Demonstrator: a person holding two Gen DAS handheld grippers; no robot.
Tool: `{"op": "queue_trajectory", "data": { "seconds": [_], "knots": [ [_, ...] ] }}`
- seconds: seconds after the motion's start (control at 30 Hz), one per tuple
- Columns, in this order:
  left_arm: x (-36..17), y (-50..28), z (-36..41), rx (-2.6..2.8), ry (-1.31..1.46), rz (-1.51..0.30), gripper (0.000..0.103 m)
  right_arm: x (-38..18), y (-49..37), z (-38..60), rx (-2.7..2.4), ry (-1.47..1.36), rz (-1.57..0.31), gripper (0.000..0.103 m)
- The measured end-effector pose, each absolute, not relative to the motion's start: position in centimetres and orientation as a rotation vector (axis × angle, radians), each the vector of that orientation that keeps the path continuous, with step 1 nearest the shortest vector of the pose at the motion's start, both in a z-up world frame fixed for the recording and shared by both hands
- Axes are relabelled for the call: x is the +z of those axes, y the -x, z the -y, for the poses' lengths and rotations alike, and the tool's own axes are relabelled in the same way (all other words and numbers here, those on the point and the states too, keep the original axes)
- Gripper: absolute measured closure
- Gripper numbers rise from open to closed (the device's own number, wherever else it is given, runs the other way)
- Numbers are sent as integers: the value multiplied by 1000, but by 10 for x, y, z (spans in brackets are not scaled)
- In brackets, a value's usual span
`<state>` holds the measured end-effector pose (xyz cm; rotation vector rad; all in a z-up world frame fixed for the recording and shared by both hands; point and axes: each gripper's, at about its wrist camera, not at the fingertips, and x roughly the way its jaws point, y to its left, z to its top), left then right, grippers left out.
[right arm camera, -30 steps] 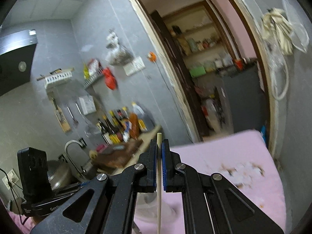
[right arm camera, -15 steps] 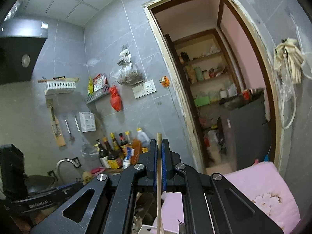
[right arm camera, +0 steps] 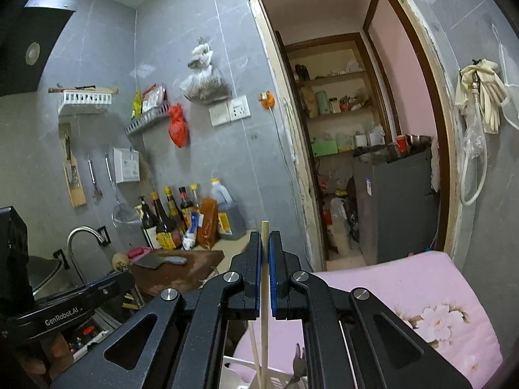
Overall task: Organize utensils
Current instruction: 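Lift the fork and chopstick and carry them over the white caddy, then open both grippers to release the fork and chopstick into the caddy, then move both open grippers back down toward the remaining chopsticks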
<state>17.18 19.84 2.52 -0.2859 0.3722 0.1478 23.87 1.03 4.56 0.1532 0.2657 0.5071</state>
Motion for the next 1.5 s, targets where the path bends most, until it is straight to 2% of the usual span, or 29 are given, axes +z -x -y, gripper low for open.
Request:
{"op": "queue_trajectory", "data": {
  "seconds": [0.6,0.77,0.83,0.87,0.93,1.07,1.13,1.27,1.4,1.5],
  "knots": [
    [-4,-186,-184,100,240,-476,91,8,-248,-13,528,-160,-356,98],
    [-4,-185,-188,100,271,-494,89,7,-248,-13,534,-154,-377,94],
    [-1,-184,-189,99,279,-486,84,9,-246,-12,537,-154,-375,79],
    [1,-183,-189,98,284,-480,80,9,-246,-11,539,-157,-373,75],
    [4,-182,-189,97,292,-470,74,12,-243,-8,543,-164,-363,73],
    [12,-178,-187,107,301,-444,56,23,-237,0,536,-162,-335,70],
    [17,-176,-182,111,296,-426,52,31,-233,9,524,-167,-311,59],
    [25,-173,-169,124,278,-397,31,42,-227,31,495,-176,-282,48],
    [32,-172,-151,137,259,-360,11,52,-217,62,450,-176,-254,32],
    [37,-171,-133,141,255,-327,5,57,-211,85,416,-167,-240,22]
  ]
}}
